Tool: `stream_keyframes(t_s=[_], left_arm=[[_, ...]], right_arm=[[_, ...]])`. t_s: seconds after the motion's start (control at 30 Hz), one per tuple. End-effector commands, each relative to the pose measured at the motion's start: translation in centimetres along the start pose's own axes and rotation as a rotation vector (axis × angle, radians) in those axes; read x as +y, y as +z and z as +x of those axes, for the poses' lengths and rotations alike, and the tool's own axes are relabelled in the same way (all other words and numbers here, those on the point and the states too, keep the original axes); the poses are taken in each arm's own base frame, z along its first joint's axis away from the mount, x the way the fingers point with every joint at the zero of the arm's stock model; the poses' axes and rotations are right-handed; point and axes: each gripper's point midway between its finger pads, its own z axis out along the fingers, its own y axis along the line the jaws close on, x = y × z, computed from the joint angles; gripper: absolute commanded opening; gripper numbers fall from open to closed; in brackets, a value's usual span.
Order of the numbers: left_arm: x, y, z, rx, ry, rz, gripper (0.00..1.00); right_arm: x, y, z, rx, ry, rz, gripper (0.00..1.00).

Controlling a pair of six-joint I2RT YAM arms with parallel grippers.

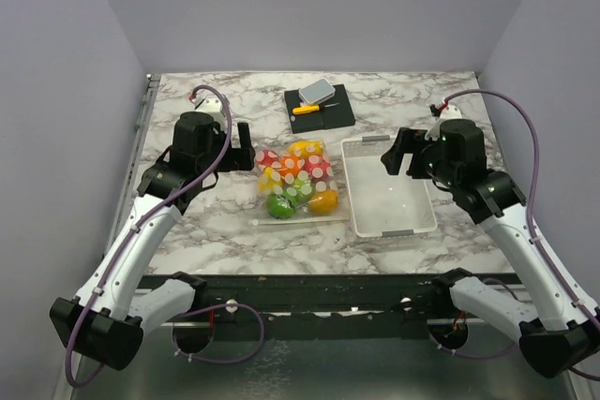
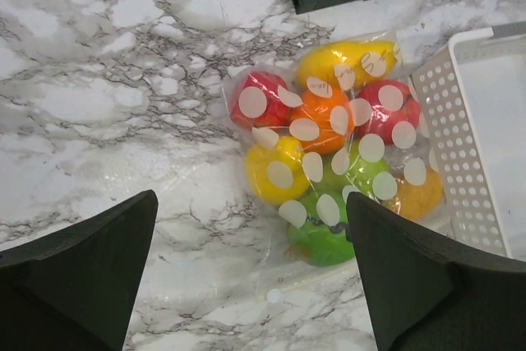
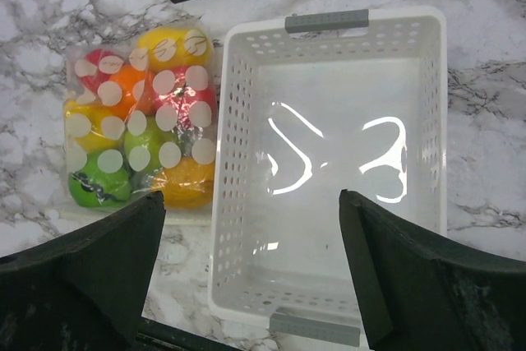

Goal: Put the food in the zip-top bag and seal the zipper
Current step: Reset both arms

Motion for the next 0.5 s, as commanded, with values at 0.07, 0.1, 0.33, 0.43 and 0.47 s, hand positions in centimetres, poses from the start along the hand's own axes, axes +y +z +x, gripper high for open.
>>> stream_keyframes(t_s=[0.07,0.1,0.33,0.43,0.47], left_arm=[[-1.3,-2.0,0.4,-0.059,-0.027,0.102,0.99],[-1.4,-2.3,0.5,-0.069,-0.035,0.112,0.99],[-2.4,-4.3,1.1,-0.147,-0.065,0.203,0.99],[-3.0,-5.4,1.3,-0.187,-0.076,0.251,0.99],[-3.1,-5.7,1.4,-0.196,-0.083,0.264,0.99]], right_arm=[[1.1,-2.1,-0.1,-0.076,-0.040,-0.109,0.93],[1.1,-2.5,-0.2,-0.090,-0.045,-0.114,0.93],[0.4,-4.9,0.0,-0.188,-0.071,-0.121,0.95],[-0.1,-5.3,0.7,-0.214,-0.086,-0.124,0.95],[-0.2,-5.5,0.9,-0.220,-0.088,-0.126,0.95]])
